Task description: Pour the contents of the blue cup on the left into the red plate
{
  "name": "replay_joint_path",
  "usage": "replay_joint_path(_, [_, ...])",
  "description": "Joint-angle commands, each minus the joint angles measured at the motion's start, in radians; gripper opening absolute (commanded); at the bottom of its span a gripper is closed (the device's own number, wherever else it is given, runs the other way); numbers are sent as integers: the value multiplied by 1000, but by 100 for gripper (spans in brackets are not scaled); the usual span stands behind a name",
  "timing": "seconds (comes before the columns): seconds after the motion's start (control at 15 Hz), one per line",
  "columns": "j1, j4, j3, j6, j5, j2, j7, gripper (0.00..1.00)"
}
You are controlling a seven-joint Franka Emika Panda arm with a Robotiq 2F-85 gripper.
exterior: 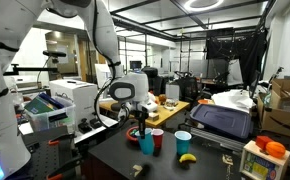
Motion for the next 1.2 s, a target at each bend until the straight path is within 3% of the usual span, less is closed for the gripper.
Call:
replay_joint_path(0.0, [-104,4,87,88,-35,59,19,1])
replay_joint_path(0.67, [-162,7,144,240,-113,144,43,1])
replay_joint_path(0.73, [-163,4,144,250,-118,146,44,30])
replay_joint_path(0.87, [-147,-2,128,268,-122,149,54,36])
replay_joint_path(1.13, [-53,-18,41,302,-107,156,84,66])
